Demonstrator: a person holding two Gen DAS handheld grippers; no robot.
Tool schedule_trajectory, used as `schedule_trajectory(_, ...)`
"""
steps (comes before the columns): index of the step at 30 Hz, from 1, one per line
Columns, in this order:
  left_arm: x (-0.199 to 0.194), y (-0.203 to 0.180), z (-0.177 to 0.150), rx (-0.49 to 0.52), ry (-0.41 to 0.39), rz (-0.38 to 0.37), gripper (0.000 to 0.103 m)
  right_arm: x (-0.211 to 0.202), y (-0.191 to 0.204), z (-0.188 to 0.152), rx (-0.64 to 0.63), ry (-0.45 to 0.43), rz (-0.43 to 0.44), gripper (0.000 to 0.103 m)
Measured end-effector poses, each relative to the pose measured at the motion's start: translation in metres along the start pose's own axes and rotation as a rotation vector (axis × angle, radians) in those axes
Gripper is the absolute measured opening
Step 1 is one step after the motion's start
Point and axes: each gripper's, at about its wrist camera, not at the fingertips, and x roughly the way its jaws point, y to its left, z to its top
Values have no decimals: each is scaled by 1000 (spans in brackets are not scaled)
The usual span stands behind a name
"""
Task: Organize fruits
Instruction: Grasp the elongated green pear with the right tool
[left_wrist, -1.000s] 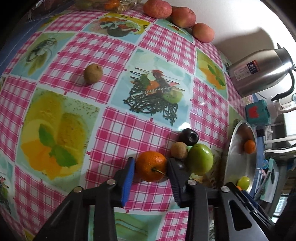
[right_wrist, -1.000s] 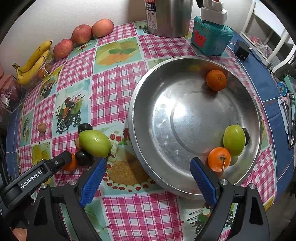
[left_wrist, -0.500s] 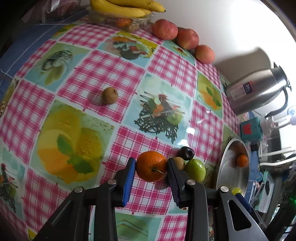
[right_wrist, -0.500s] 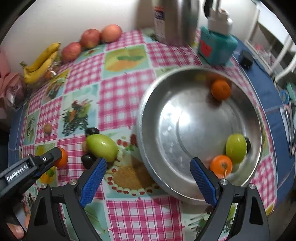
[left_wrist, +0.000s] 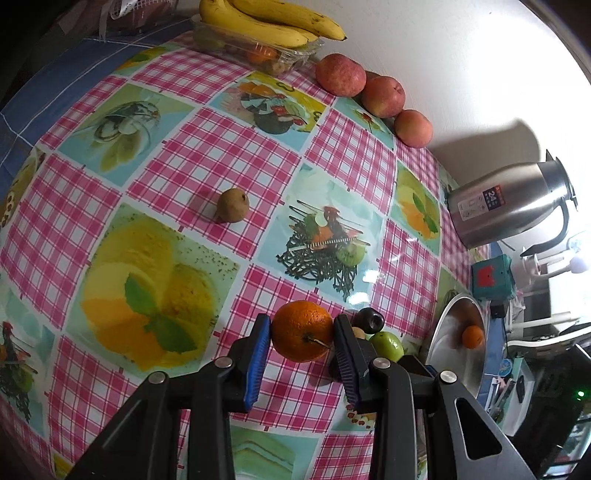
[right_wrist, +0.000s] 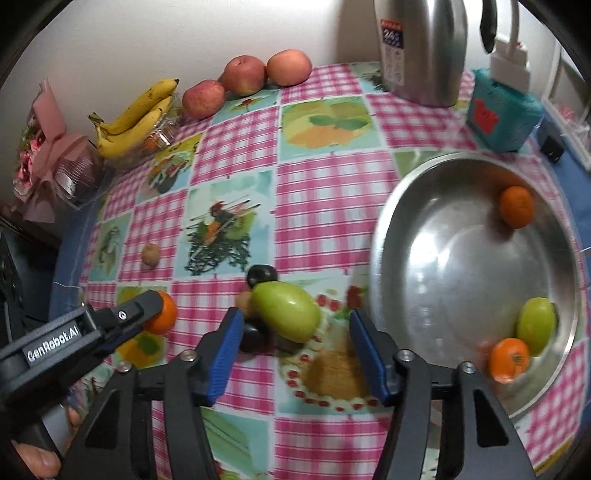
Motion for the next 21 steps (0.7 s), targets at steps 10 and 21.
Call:
schedule_trajectory(10, 1, 0, 1, -4, 4, -2, 37, 23, 1, 5, 3, 47, -10, 52)
schedule_trajectory(21, 3, 0, 1, -1, 2, 17, 37, 36, -1, 9, 37, 70, 2, 51)
